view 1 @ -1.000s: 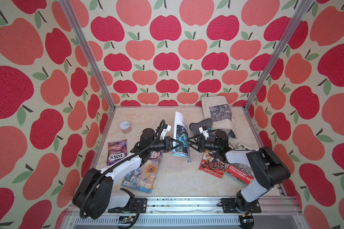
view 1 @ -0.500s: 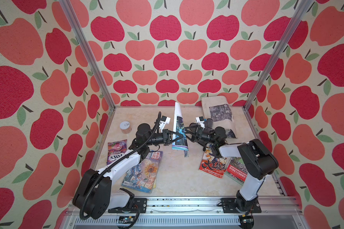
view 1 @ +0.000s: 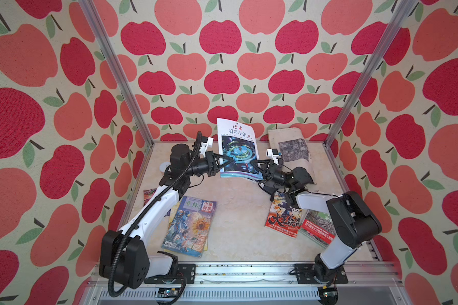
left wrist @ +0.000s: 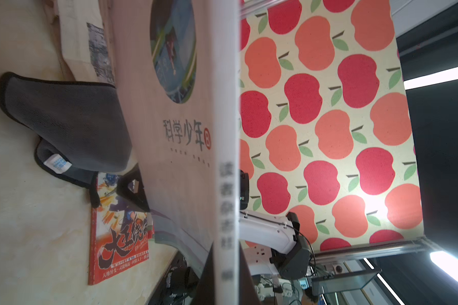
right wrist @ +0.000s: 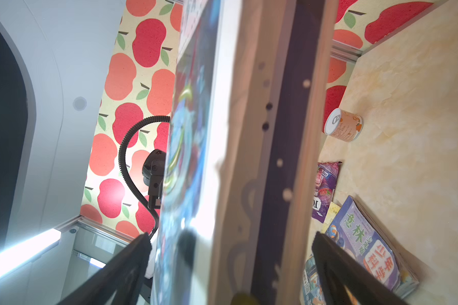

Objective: Wipe the cover of the book
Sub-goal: Pick up the book from the center of the board.

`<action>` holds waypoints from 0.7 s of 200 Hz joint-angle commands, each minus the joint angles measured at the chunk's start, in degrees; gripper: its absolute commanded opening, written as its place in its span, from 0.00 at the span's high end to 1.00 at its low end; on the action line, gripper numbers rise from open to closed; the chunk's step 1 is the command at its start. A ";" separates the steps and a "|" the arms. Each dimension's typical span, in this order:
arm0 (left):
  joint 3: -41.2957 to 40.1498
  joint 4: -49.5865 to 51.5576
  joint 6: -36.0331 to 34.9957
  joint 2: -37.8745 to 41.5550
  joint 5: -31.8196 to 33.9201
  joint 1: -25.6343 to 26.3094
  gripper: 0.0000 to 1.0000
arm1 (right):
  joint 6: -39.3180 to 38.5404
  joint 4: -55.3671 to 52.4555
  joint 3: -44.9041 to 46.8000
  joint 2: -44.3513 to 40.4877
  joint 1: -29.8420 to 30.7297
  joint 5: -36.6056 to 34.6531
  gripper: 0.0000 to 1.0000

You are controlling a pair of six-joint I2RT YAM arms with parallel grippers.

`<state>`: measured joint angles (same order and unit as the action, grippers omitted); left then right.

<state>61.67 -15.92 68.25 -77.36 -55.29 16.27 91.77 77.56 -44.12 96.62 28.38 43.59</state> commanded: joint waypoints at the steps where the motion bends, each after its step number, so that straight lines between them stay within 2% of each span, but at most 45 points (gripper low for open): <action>1: 2.37 -3.00 7.20 -4.14 9.47 -2.23 1.00 | 4.97 1.62 -1.95 -0.48 0.23 -5.85 0.01; 25: 3.22 -18.38 15.30 -12.59 13.79 -1.41 1.00 | 6.37 1.64 0.60 -0.89 1.84 -12.91 0.01; 47: 7.52 -23.19 17.42 -20.10 12.76 0.86 1.00 | 7.57 1.63 1.86 -1.17 2.09 -15.69 0.01; 69: 4.97 -37.88 25.40 -25.01 13.41 3.24 1.00 | 8.30 1.63 2.13 -1.34 2.38 -16.42 0.01; 93: 3.33 -49.55 31.43 -28.10 11.31 4.19 1.00 | 9.84 1.69 1.36 -0.88 2.90 -16.02 0.01; 140: 3.71 -42.92 26.66 -23.57 7.98 3.30 1.00 | 13.02 1.64 4.25 -0.73 6.84 -19.46 0.01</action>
<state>63.79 -52.16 96.53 -105.51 -44.58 20.51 102.26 78.02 -41.23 96.42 33.10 26.57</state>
